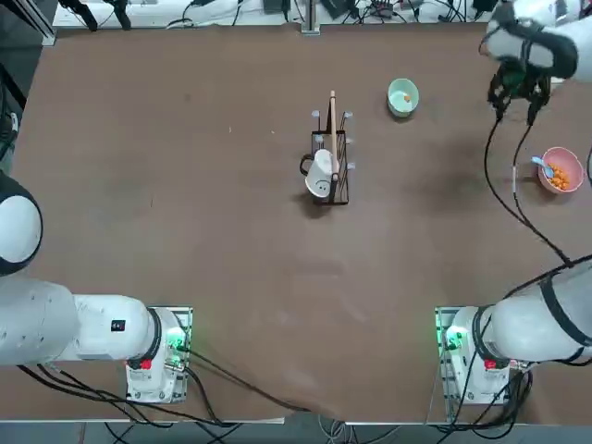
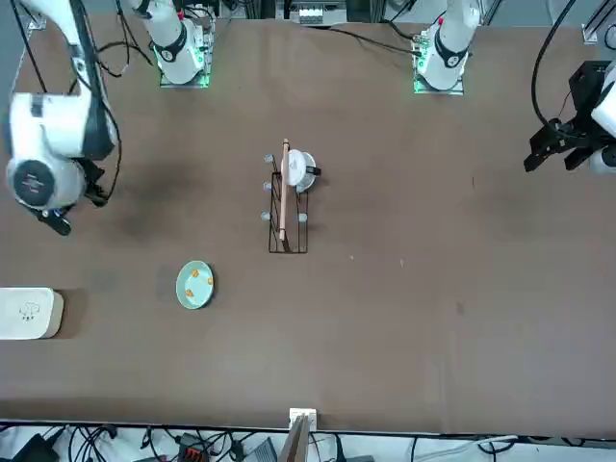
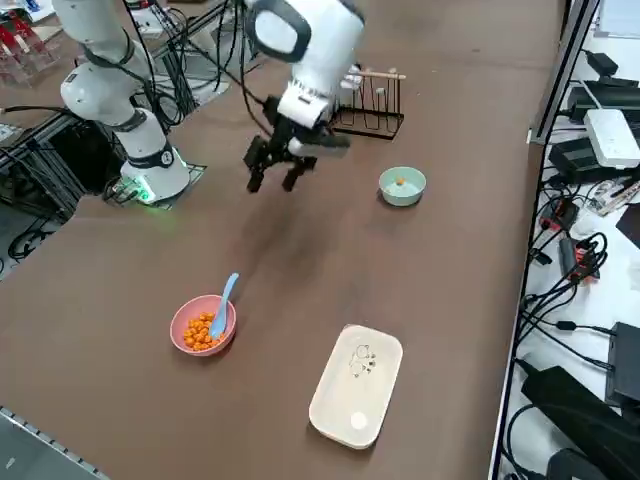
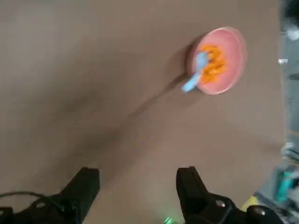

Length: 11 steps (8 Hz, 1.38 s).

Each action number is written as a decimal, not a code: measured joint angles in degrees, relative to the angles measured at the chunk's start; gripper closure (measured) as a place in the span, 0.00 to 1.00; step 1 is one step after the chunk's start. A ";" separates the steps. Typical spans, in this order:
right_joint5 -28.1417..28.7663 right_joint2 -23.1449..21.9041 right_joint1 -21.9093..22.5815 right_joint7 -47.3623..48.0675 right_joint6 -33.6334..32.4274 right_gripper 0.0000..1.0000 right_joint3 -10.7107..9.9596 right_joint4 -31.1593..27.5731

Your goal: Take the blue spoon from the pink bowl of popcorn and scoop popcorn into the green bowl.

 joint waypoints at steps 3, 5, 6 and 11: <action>15.79 -3.60 0.16 -9.93 -1.41 0.00 1.00 4.54; 17.36 -3.90 0.80 -10.82 -3.71 0.00 2.91 13.33; 17.46 -3.92 0.83 -13.48 -6.93 0.00 3.10 17.91; 11.80 -3.73 0.40 -25.82 -9.37 0.00 3.39 22.13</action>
